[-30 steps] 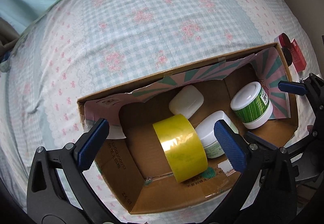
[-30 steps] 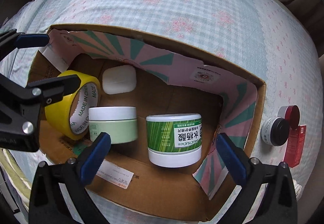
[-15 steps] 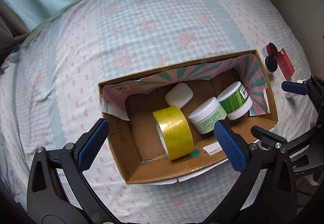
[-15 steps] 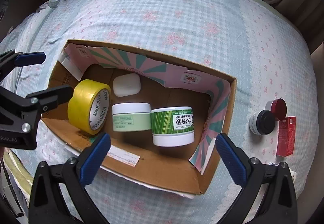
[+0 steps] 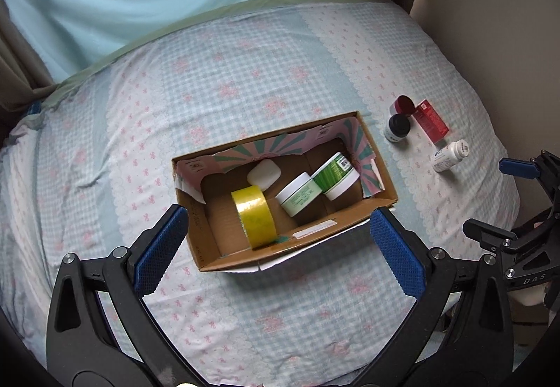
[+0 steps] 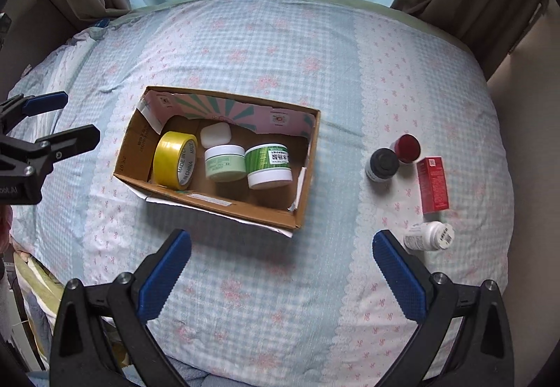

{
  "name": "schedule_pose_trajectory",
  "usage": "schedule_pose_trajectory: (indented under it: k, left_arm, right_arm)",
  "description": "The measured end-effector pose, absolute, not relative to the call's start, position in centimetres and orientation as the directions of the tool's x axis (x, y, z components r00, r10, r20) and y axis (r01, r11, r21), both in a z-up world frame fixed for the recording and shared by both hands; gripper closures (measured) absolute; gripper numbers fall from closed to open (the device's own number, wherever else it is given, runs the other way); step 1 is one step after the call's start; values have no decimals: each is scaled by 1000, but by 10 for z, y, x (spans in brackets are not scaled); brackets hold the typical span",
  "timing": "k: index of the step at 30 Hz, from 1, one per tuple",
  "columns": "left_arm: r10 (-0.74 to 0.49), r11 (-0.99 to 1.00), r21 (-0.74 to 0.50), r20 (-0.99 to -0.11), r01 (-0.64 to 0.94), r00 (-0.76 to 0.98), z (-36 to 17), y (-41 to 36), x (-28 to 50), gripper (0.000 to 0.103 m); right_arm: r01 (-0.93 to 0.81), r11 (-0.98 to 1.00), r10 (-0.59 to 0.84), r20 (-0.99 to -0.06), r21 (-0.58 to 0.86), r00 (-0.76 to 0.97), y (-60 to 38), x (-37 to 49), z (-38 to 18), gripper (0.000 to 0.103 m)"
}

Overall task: Organize rigid objects
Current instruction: 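Move both tools back toward the red and black jars and pill bottle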

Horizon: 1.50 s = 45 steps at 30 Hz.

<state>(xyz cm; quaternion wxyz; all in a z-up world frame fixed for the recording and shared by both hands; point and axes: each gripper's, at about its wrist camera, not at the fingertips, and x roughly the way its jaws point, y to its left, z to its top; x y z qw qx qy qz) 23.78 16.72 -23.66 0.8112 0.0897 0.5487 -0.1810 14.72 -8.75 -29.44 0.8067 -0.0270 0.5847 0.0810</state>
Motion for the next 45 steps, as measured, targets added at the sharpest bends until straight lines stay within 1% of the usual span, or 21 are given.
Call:
schedule_pose_trajectory:
  k: [8,12,15,21,28,40,45]
  left_arm:
    - [-285,822,-41,-893,568,348,-208,75,239,0]
    - [-333,741,-59,-898,668,290,-217,23,241,0]
    - [-329,692,-40,-907,721,265,-230,-14,243,0]
    - [-291,606,-12,-934,795,208,-267,-78,255,0]
    - [-243,548,-18,-960,836,139,-328,-139,283,0]
    - [-208,492,3,-971,871,120,-443,-209,324,0]
    - [-223,504,-5,-967,864,125,-473,-222,338,0]
  right_arm:
    - [90,995,22,-947,53,321,-165,101,-272,0]
    - [181,983,-26,-947,34,321,-199,83,-271,0]
    - [239,970,-44,-945,37,324,-219,76,-276,0]
    - [315,946,-36,-947,70,318,-253,75,-306,0]
    - [389,914,-1,-956,118,293,-281,91,-358,0]
    - [384,912,10,-945,143,326,-308,138,-454,0]
    - [353,928,-8,-938,123,347,-313,154,-488,0]
